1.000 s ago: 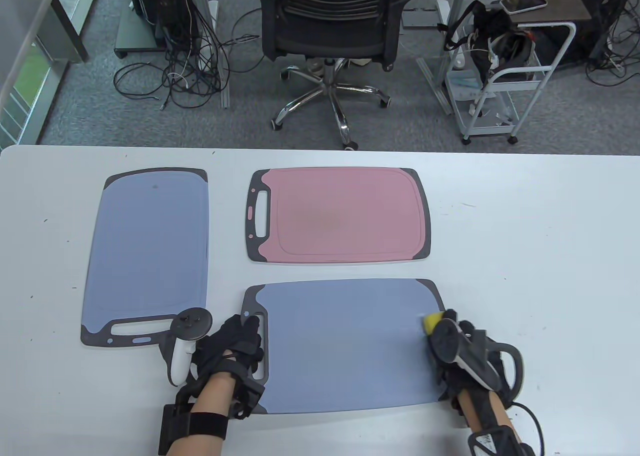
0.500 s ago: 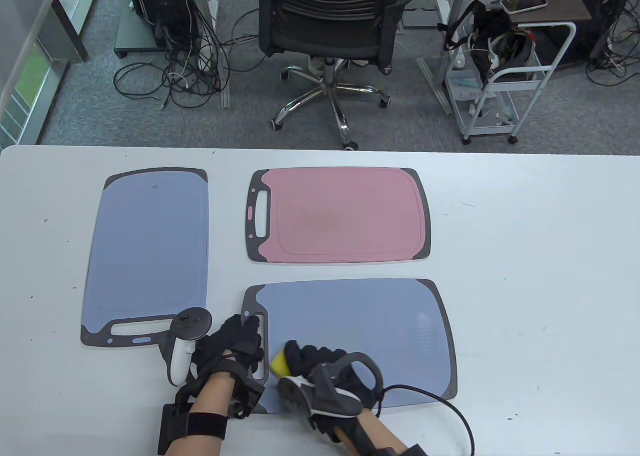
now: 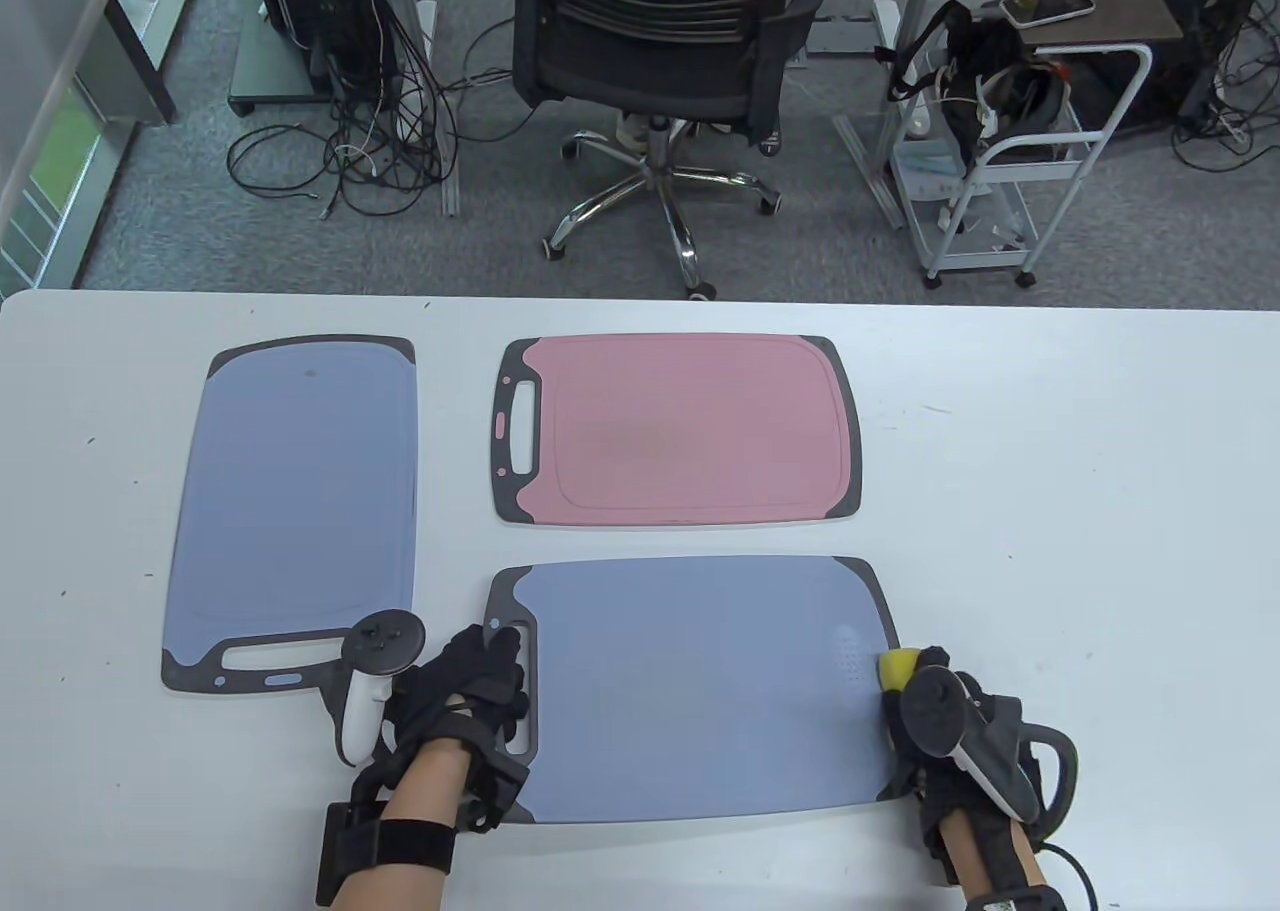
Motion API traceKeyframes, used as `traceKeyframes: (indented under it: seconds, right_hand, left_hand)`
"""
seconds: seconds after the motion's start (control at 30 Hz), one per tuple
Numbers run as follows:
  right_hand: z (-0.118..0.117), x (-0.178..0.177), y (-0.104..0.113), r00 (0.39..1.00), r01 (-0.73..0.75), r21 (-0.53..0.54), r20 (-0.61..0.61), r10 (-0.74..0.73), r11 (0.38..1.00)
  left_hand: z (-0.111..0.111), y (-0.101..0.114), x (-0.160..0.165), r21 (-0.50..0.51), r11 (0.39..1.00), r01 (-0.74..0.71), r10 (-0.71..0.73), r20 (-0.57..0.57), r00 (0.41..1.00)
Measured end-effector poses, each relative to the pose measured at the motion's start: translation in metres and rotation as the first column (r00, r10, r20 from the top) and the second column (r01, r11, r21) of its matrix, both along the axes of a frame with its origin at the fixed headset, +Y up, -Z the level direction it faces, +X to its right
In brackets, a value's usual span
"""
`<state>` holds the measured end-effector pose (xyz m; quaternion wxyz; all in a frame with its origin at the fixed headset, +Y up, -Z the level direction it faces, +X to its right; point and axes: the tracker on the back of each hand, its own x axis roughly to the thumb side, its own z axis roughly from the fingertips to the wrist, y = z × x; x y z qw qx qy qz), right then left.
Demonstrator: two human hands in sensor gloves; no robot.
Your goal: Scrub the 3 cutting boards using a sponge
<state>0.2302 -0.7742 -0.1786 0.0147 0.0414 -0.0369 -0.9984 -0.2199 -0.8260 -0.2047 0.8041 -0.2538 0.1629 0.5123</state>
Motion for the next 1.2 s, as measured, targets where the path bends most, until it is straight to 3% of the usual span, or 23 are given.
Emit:
traceKeyframes:
  seconds: [0.07, 0.17, 0.23, 0.33, 0.43, 0.5, 0.6, 0.7, 0.8, 0.87, 1.0, 1.1, 1.13, 1.2]
  right_hand:
    - [-0.002, -0.051, 0.003, 0.974, -0.065, 0.031, -0.215, 0.07, 0.997]
    - [0.007, -0.142, 0.006, 0.88, 0.007, 0.057, -0.474, 0.021, 0.998]
    - [0.019, -0.202, 0.009, 0.804, -0.006, 0.046, -0.593, 0.032, 0.999]
    - [0.034, -0.257, 0.009, 0.705, -0.008, 0.063, -0.708, 0.05, 0.998]
    - [0.037, -0.255, 0.009, 0.704, -0.031, 0.096, -0.704, 0.09, 0.995]
    - [0.031, -0.23, 0.009, 0.75, -0.023, 0.083, -0.657, 0.072, 0.996]
    - [0.016, -0.166, 0.006, 0.853, -0.006, 0.055, -0.521, 0.034, 0.998]
    - [0.006, -0.082, 0.004, 0.959, 0.011, 0.013, -0.282, -0.006, 1.0]
    - [0.007, -0.017, 0.0, 0.998, -0.021, -0.013, -0.065, 0.02, 1.0]
    - [0.011, 0.004, -0.002, 1.0, -0.01, -0.002, 0.016, 0.01, 1.0]
    - [0.007, -0.021, 0.001, 0.998, -0.044, -0.02, -0.043, 0.043, 0.999]
    - [0.001, -0.089, 0.006, 0.972, -0.051, -0.02, -0.232, 0.045, 0.998]
    - [0.001, -0.126, 0.009, 0.94, -0.021, -0.033, -0.34, 0.008, 0.999]
    - [0.009, -0.18, 0.012, 0.894, 0.006, -0.071, -0.446, -0.037, 0.997]
  left_hand:
    - [-0.003, 0.0, 0.0, 0.0, 1.0, -0.004, 0.004, 0.006, 1.0]
    - [-0.004, 0.0, 0.0, 0.0, 1.0, -0.008, 0.008, 0.009, 1.0]
    - [-0.005, 0.0, 0.0, 0.001, 1.0, -0.012, 0.012, 0.009, 1.0]
    - [-0.005, 0.0, 0.0, 0.006, 1.0, -0.023, 0.023, 0.009, 1.0]
    - [-0.004, 0.0, 0.0, 0.009, 0.999, -0.033, 0.033, 0.009, 0.999]
    - [-0.004, 0.0, 0.0, 0.01, 0.999, -0.037, 0.037, 0.008, 0.999]
    - [-0.004, 0.0, 0.0, 0.01, 0.999, -0.039, 0.039, 0.009, 0.999]
    - [-0.004, 0.0, 0.0, 0.01, 0.999, -0.041, 0.041, 0.009, 0.999]
    - [-0.004, 0.0, 0.0, 0.009, 0.999, -0.036, 0.036, 0.009, 0.999]
    - [-0.004, 0.0, 0.0, 0.009, 0.999, -0.035, 0.035, 0.009, 0.999]
    - [-0.004, 0.0, 0.0, 0.009, 1.0, -0.027, 0.027, 0.01, 1.0]
    - [-0.004, 0.0, 0.0, 0.009, 1.0, -0.026, 0.026, 0.01, 1.0]
    - [-0.004, 0.0, 0.0, 0.01, 1.0, -0.027, 0.026, 0.01, 1.0]
    - [-0.003, 0.0, 0.0, 0.011, 1.0, -0.027, 0.027, 0.009, 1.0]
